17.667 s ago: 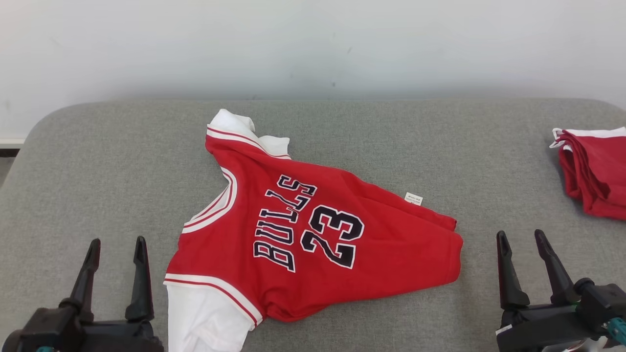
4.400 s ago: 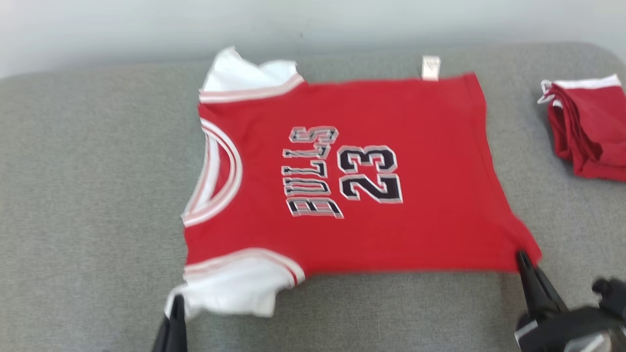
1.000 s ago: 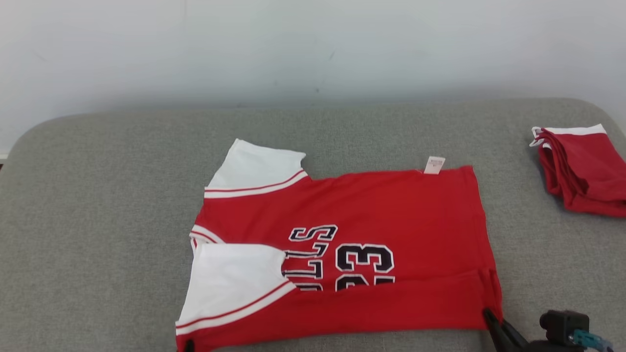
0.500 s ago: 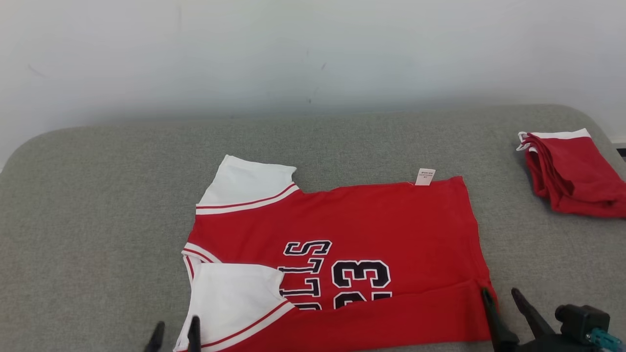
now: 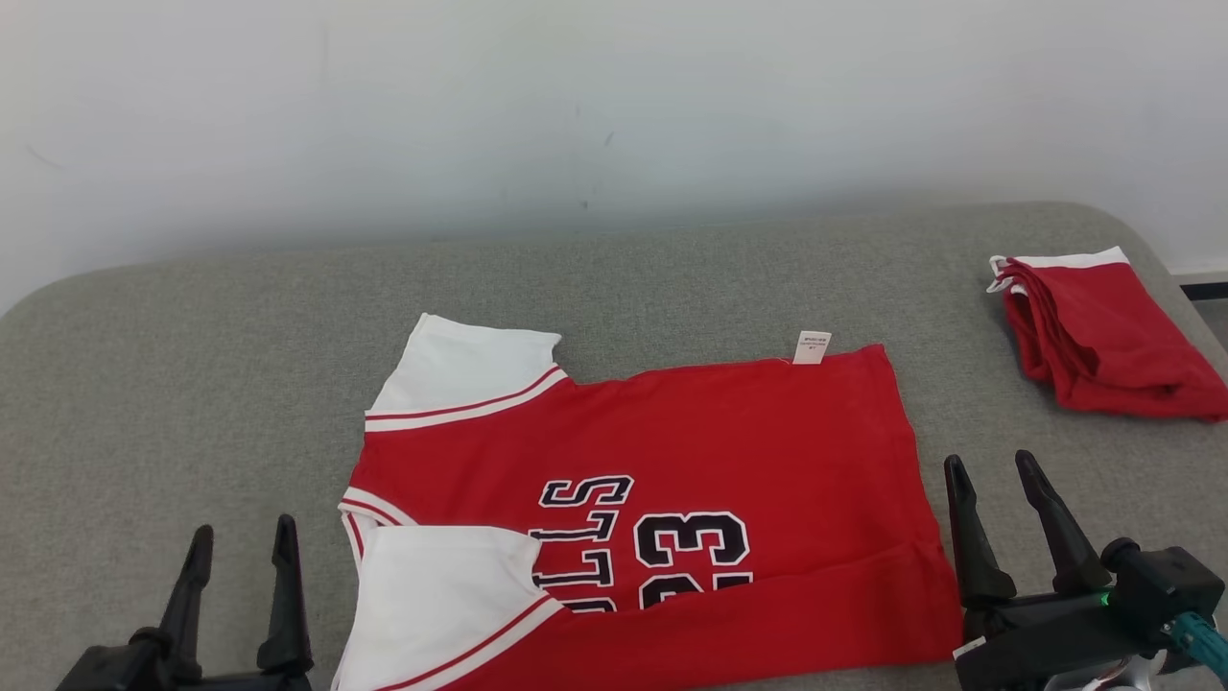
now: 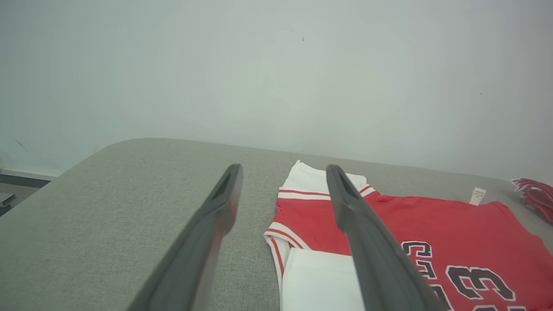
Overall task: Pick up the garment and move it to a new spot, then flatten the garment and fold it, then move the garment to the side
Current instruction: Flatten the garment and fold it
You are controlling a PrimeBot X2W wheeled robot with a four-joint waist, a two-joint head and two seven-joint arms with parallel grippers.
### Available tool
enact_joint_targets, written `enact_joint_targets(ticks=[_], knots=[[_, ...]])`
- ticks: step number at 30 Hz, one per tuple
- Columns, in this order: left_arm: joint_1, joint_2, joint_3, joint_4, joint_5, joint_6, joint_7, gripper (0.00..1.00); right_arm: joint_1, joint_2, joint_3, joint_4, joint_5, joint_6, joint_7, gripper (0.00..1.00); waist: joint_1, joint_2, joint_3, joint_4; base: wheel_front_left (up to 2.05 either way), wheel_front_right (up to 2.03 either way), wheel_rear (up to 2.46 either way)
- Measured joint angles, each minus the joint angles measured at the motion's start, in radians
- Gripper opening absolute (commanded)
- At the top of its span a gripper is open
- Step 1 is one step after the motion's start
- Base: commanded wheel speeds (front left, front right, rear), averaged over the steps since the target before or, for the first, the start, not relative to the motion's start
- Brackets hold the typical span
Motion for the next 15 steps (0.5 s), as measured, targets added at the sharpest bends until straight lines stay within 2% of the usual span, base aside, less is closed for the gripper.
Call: enact_joint_targets(ticks=[3, 15], knots=[[0.0, -0.001, 0.021, -0.013, 0.031, 0.006, 0.0, 1.0, 0.007, 0.018, -0.012, -0.025, -0.03, 0.0, -0.008, 1.0, 0.0, 0.0, -0.005, -0.005, 0.0, 0.0, 0.0], [0.05, -0.014, 0.081, -0.004, 0.074, -0.043, 0.0, 1.0, 0.125, 0.031, -0.063, -0.082, -0.044, 0.0, -0.017, 1.0, 0.0, 0.0, -0.023, 0.012, 0.0, 0.0, 0.0]])
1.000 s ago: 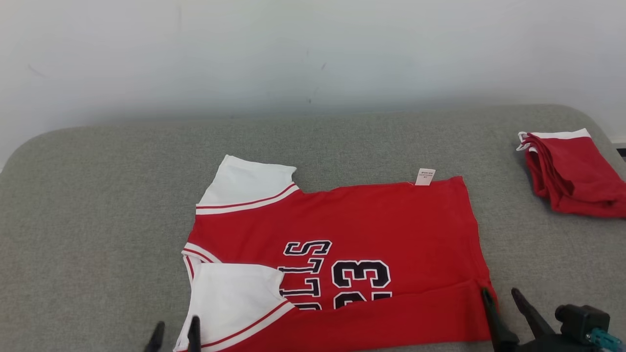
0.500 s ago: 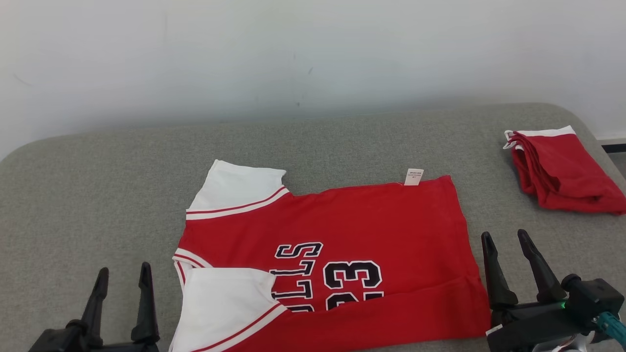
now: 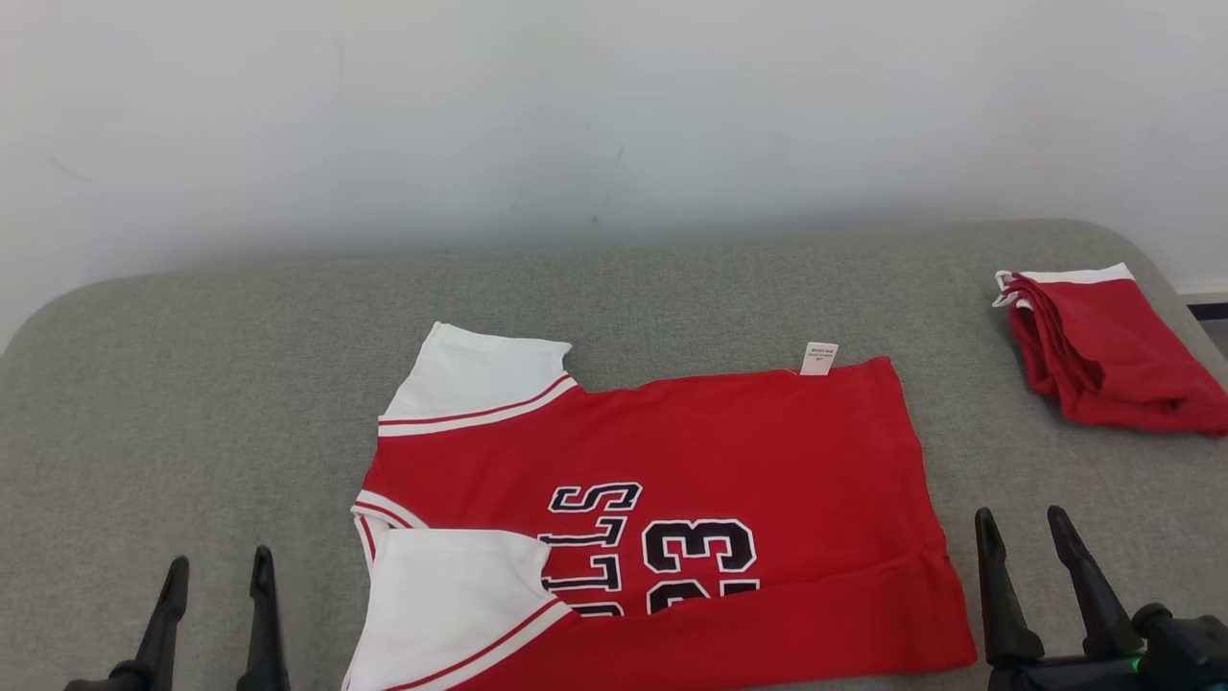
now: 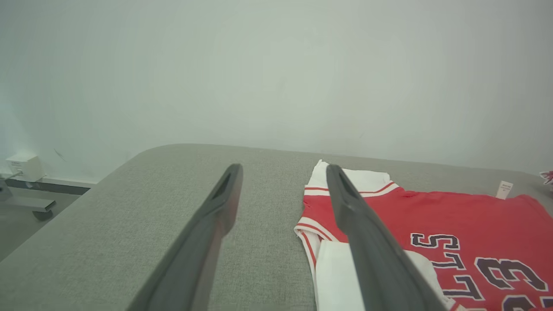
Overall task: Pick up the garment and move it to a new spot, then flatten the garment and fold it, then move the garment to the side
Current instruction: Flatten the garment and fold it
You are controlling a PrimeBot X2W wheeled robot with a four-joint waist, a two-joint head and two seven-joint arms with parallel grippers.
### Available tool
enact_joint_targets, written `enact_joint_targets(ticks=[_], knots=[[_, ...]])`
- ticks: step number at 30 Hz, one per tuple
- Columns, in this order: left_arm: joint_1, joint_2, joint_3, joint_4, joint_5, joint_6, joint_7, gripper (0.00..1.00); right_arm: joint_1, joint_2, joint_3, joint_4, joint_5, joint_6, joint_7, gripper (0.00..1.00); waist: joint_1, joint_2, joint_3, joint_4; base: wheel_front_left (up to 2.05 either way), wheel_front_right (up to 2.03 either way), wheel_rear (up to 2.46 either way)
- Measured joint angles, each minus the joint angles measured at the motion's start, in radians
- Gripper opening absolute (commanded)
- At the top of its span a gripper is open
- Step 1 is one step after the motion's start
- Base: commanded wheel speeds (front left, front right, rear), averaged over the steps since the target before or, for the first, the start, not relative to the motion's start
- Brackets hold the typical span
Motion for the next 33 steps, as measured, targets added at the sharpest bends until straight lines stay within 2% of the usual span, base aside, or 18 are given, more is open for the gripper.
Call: enact_joint_targets(ticks=[7, 16, 20, 26, 33], knots=[[0.028, -0.023, 0.014, 0.009, 0.029, -0.057, 0.0, 1.0, 0.031, 0.004, 0.0, 0.001, -0.005, 0.0, -0.003, 1.0, 0.0, 0.0, -0.006, 0.01, 0.0, 0.0, 0.0], [0.036, -0.048, 0.054, 0.022, 0.044, -0.086, 0.0, 1.0, 0.032, 0.003, 0.011, 0.023, 0.005, 0.0, 0.002, 1.0, -0.0001, 0.0, -0.006, 0.007, 0.0, 0.0, 0.0], [0.015, -0.042, 0.057, 0.057, 0.042, -0.102, 0.0, 1.0, 0.004, -0.017, 0.02, 0.052, 0.019, 0.0, 0.016, 1.0, 0.0, 0.0, 0.001, 0.001, 0.0, 0.0, 0.0], [-0.149, 0.032, 0.021, 0.123, 0.043, -0.127, 0.02, 1.0, -0.135, -0.07, 0.047, 0.125, 0.081, 0.0, 0.095, 1.0, 0.0, 0.0001, 0.04, -0.011, 0.0, 0.0, 0.0], [-0.482, 0.133, -0.082, 0.219, -0.021, -0.142, 0.113, 1.0, -0.415, -0.142, 0.098, 0.244, 0.127, 0.0, 0.179, 1.0, 0.0002, 0.0002, 0.142, -0.025, 0.0, 0.0, 0.0]])
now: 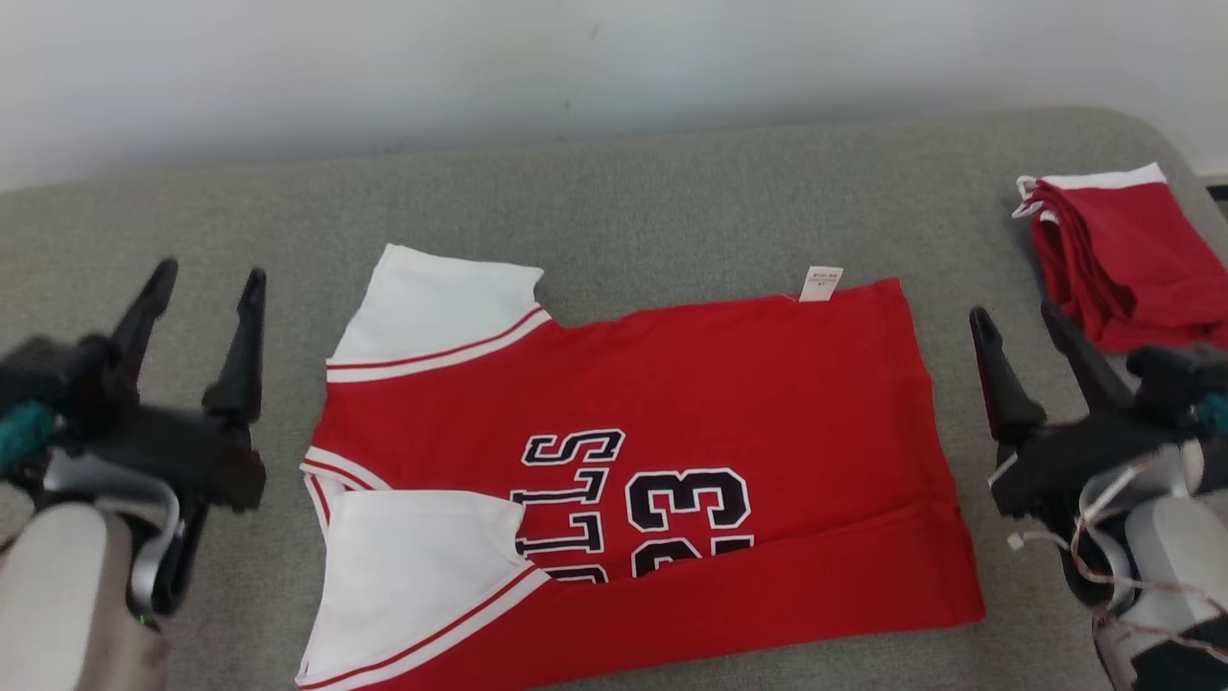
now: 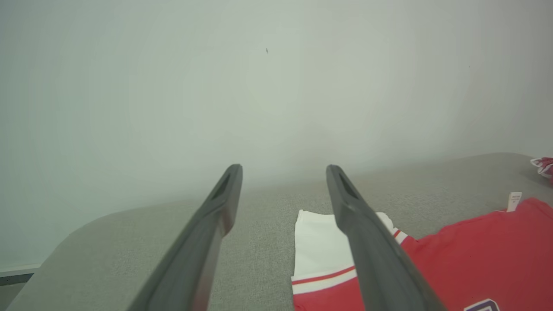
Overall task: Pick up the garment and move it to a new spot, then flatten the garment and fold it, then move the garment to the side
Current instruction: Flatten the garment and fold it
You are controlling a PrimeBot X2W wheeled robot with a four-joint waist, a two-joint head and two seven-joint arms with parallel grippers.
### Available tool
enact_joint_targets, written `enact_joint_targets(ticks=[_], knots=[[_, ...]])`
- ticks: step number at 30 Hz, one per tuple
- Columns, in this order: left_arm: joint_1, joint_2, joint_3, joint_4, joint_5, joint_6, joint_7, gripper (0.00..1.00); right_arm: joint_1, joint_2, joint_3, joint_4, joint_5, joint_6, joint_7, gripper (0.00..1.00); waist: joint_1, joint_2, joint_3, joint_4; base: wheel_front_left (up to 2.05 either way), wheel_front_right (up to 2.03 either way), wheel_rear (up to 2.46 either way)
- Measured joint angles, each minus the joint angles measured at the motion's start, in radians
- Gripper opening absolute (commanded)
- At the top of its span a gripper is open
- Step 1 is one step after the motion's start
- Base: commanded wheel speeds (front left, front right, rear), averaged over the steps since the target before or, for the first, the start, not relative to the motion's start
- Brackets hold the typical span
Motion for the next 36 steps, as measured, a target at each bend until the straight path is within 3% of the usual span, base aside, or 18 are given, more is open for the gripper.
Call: enact_joint_targets(ticks=[4, 13, 22, 33, 34, 35, 36], knots=[[-0.202, 0.065, -0.11, 0.058, -0.081, -0.001, 0.062, 1.0, -0.174, -0.017, 0.038, 0.111, 0.022, 0.0, 0.083, 1.0, 0.0001, 0.0001, 0.079, -0.009, 0.0, 0.0, 0.0], [-0.518, 0.151, -0.369, 0.256, -0.259, -0.001, 0.195, 1.0, -0.469, -0.005, 0.146, 0.312, 0.027, 0.0, 0.146, 1.0, 0.0003, 0.0002, 0.256, -0.036, 0.0, 0.0, 0.0], [-0.673, 0.176, -0.544, 0.439, -0.345, -0.001, 0.275, 1.0, -0.602, 0.053, 0.272, 0.467, 0.055, 0.0, 0.156, 1.0, 0.0001, 0.0002, 0.361, -0.08, 0.0, 0.0, 0.0], [-0.757, 0.183, -0.64, 0.57, -0.434, -0.001, 0.279, 1.0, -0.689, 0.08, 0.383, 0.549, 0.117, 0.0, 0.142, 1.0, -0.0003, -0.0001, 0.396, -0.123, 0.0, 0.0, 0.0], [-0.762, 0.182, -0.648, 0.575, -0.441, -0.001, 0.278, 0.78, -0.694, 0.079, 0.392, 0.554, 0.122, 0.0, 0.143, 0.29, -0.0003, -0.0001, 0.396, -0.123, 0.0, 0.0, 0.0], [-0.769, 0.179, -0.666, 0.584, -0.45, -0.001, 0.268, 0.46, -0.699, 0.077, 0.407, 0.561, 0.137, 0.0, 0.143, 0.0, -0.0003, -0.0001, 0.394, -0.121, 0.0, 0.0, 0.0], [-0.769, 0.175, -0.671, 0.588, -0.457, -0.002, 0.256, 0.0, -0.7, 0.075, 0.414, 0.562, 0.142, 0.0, 0.137, 0.0, -0.0003, -0.0001, 0.393, -0.118, 0.0, 0.0, 0.0]])
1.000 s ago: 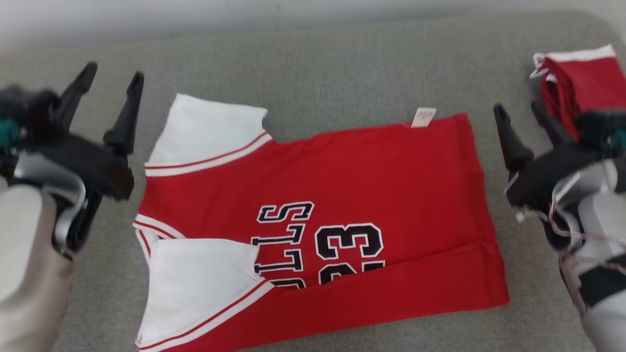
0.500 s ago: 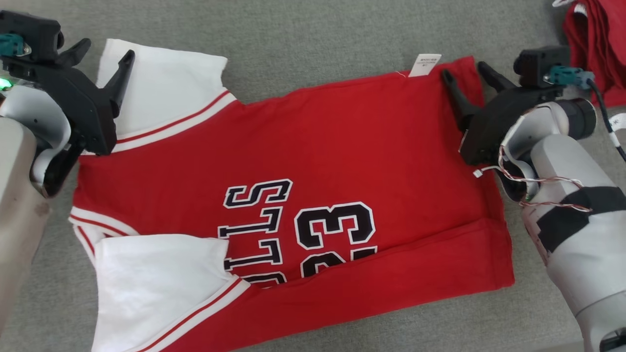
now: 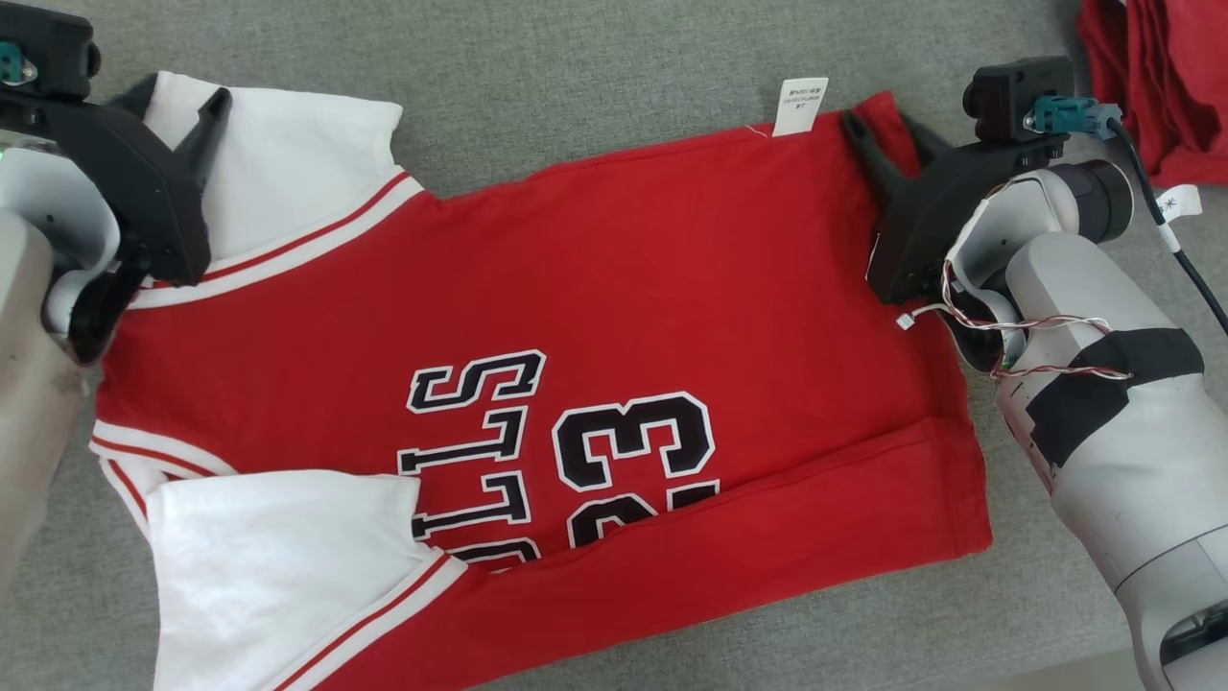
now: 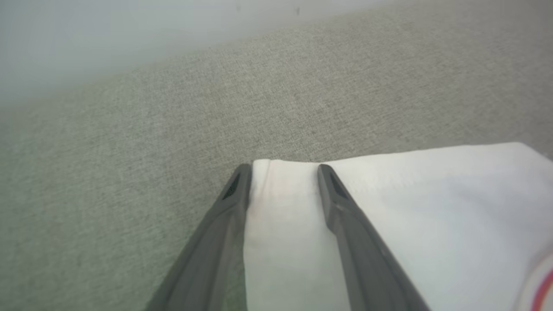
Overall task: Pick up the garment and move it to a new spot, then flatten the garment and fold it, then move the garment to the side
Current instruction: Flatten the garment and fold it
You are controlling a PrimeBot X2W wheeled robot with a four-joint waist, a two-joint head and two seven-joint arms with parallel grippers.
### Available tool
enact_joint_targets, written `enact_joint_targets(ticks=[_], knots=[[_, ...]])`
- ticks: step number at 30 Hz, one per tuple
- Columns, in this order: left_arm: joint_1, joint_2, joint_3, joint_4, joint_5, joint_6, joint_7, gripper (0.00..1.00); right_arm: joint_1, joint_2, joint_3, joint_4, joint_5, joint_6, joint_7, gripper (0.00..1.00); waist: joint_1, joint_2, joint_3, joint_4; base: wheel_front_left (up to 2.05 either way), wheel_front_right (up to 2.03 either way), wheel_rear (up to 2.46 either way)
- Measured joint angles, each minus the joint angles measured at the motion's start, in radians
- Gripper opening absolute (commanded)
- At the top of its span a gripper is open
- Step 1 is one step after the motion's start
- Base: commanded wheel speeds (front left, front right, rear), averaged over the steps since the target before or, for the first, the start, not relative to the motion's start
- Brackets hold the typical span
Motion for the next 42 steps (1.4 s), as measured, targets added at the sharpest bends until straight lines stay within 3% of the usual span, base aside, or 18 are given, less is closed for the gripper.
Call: enact_joint_targets(ticks=[12, 22, 33, 37, 42], knots=[[0.014, -0.014, -0.052, -0.019, -0.066, 0.0, -0.207, 0.0, 0.014, -0.033, 0.061, 0.059, 0.037, 0.0, -0.141, 0.0, 0.0001, 0.0, -0.081, 0.039, 0.0, 0.0, 0.0], [0.181, 0.034, -0.064, -0.208, -0.113, 0.001, -0.338, 0.0, 0.123, -0.086, 0.105, 0.061, 0.076, 0.0, -0.279, 0.0, 0.0, 0.0, -0.181, 0.085, 0.0, 0.0, 0.0], [0.507, 0.06, 0.044, -0.515, -0.137, 0.122, -0.365, 0.0, 0.275, -0.138, 0.064, -0.027, 0.1, 0.0, -0.32, 0.0, -0.0001, 0.0, -0.247, 0.131, 0.0, 0.0, 0.0], [0.656, 0.049, 0.116, -0.634, -0.103, 0.165, -0.366, 0.0, 0.368, -0.154, -0.004, -0.132, 0.072, 0.0, -0.321, 0.0, -0.0001, -0.0001, -0.271, 0.141, 0.0, 0.0, 0.0], [0.812, 0.01, 0.171, -0.725, -0.073, 0.182, -0.366, 0.0, 0.508, -0.153, -0.102, -0.245, 0.032, 0.0, -0.321, 0.0, -0.0001, -0.0001, -0.296, 0.151, 0.0, 0.0, 0.0]])
